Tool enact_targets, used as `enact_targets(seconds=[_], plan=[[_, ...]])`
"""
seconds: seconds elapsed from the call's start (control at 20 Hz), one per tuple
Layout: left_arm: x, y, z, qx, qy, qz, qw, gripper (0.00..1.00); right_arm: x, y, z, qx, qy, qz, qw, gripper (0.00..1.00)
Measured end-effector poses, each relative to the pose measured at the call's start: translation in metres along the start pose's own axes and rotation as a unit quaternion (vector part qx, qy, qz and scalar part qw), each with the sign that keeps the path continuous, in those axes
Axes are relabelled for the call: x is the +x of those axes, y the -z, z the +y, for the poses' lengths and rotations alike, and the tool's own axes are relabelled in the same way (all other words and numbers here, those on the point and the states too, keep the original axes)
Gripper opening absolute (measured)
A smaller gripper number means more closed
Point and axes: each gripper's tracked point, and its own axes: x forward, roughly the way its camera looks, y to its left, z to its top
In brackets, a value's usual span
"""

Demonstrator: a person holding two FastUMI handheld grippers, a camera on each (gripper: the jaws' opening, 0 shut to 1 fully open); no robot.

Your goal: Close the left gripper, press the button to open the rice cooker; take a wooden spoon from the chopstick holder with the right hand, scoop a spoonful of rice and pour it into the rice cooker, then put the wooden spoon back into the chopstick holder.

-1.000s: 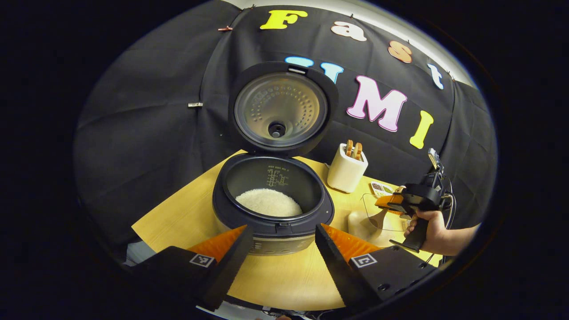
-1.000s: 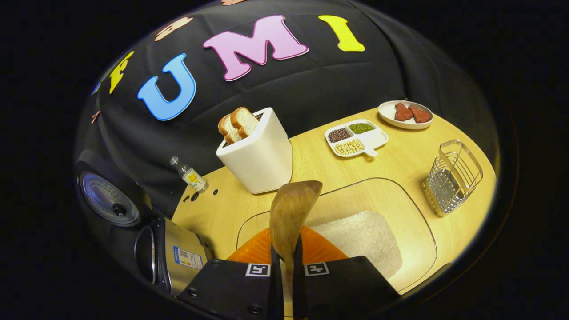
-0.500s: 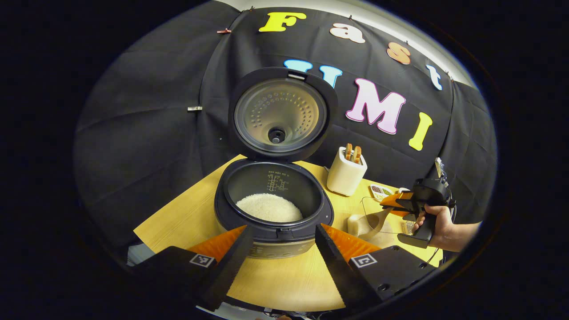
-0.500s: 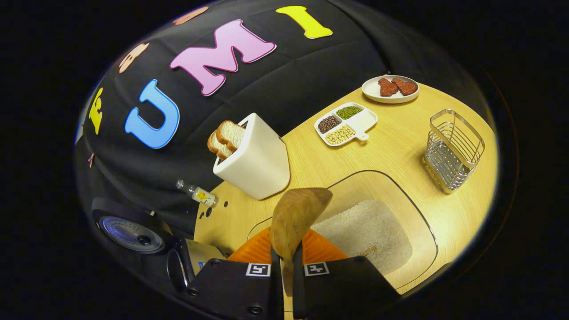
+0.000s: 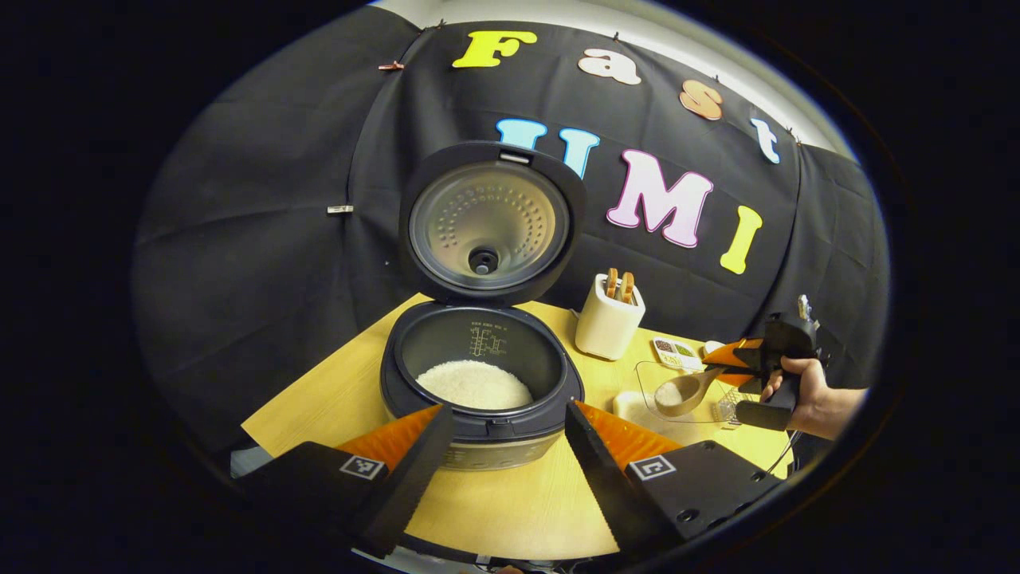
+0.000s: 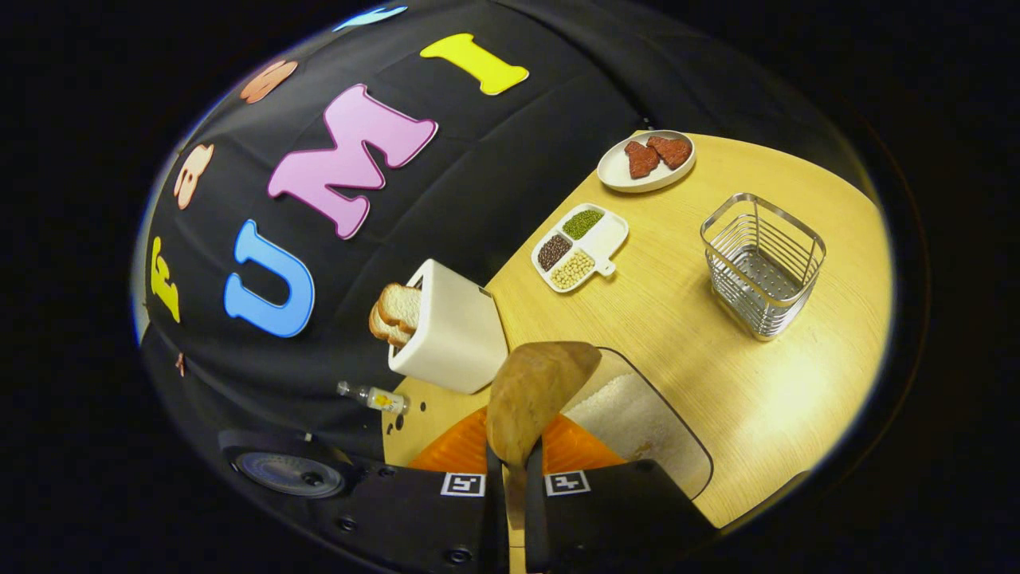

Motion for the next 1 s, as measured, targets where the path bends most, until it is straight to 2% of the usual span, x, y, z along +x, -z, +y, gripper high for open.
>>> enact_targets(seconds=[0.2, 0.4, 0.7, 1.0], plan=[[-0.006, -0.004, 0.0, 0.002, 0.003, -0.009, 1.0, 0.95, -0.016, -0.018, 0.016, 0.063, -0.021, -0.007, 0.998, 0.13], [-0.012, -0.009, 0.005, -0.004, -0.002, -0.022, 1.0, 0.95, -0.025, -0.017, 0.052, 0.093, -0.055, 0.002, 0.994, 0.13], [-0.021, -0.013, 0.025, -0.021, -0.019, -0.032, 0.999, 0.95, -0.034, 0.015, 0.128, 0.104, -0.116, 0.045, 0.987, 0.12], [-0.033, -0.015, 0.056, -0.037, -0.047, -0.044, 0.997, 0.95, -0.04, 0.066, 0.189, 0.086, -0.151, 0.088, 0.981, 0.12]])
